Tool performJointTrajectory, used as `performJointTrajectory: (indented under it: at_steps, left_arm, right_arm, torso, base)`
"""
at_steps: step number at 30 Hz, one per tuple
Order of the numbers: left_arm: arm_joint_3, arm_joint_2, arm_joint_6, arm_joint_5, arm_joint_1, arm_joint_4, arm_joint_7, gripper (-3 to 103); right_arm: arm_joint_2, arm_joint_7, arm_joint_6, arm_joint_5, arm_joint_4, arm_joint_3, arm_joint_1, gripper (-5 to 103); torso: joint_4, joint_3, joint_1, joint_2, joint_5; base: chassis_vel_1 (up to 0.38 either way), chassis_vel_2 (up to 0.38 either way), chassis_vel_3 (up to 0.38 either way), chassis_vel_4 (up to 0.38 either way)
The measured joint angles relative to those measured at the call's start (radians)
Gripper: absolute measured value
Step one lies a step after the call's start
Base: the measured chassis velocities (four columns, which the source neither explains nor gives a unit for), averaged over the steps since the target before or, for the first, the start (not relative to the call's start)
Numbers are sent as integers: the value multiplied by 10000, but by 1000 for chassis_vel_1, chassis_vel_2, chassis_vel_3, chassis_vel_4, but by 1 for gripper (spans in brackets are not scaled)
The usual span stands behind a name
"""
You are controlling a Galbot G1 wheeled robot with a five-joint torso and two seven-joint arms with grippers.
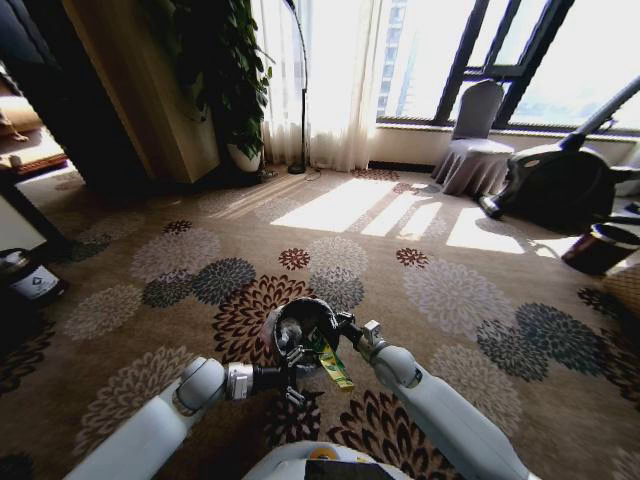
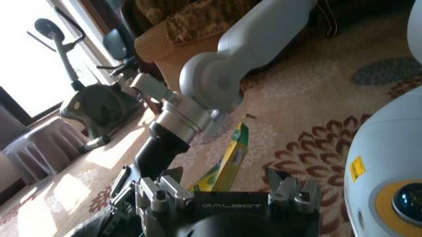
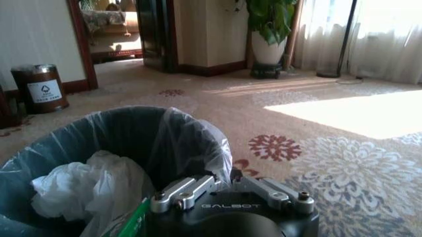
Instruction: Pick up the trash from the ground and place it into the trash bin.
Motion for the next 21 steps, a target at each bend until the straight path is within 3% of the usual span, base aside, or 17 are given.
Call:
performJointTrajectory:
  at_steps: [2, 5, 6, 8, 10, 11, 14, 15, 21]
  left_arm:
    - [95, -51, -31, 22, -32, 62, -4, 76]
    - [176, -99, -36, 33, -73, 112, -6, 70]
    - [236, -120, -58, 38, -105, 154, -6, 59]
    - [273, -135, -83, 38, -128, 195, -6, 59]
    - [313, -173, -143, 43, -166, 290, 14, 48]
    - [313, -173, -143, 43, -166, 290, 14, 48]
    - [330, -197, -165, 44, -183, 389, 56, 32]
    - [330, -197, -165, 44, -183, 389, 56, 32]
    - [389, -235, -295, 19, -233, 557, 22, 6]
  right_arm:
    - [14, 35, -39, 31, 62, -42, 0, 4]
    - [19, 64, -74, 62, 131, -99, -1, 4]
    - [22, 83, -95, 64, 158, -123, -1, 4]
    - [22, 98, -104, 64, 177, -134, -10, 4]
    - [14, 99, -110, 64, 203, -138, -58, 4]
    - [14, 99, -110, 64, 203, -138, -58, 4]
    - [-34, 99, -111, 62, 259, -113, -131, 4]
    - [-34, 99, -111, 62, 259, -113, -131, 4]
    - [-74, 98, -111, 75, 347, 69, -226, 4]
  torso:
    - [0, 0, 0, 0, 1]
    - [2, 0, 0, 0, 1]
    - [2, 0, 0, 0, 0]
    - [1, 0, 0, 0, 0]
    - [1, 0, 0, 0, 1]
    - [1, 0, 0, 0, 1]
    - [1, 0, 0, 0, 1]
    - [1, 0, 0, 0, 1]
    - [1, 0, 0, 0, 1]
  base:
    - [0, 0, 0, 0]
    - [0, 0, 0, 0]
    - [0, 0, 0, 0]
    - [0, 0, 0, 0]
    - [0, 0, 0, 0]
    - [0, 0, 0, 0]
    - [0, 0, 0, 0]
    - [0, 0, 0, 0]
    - [0, 0, 0, 0]
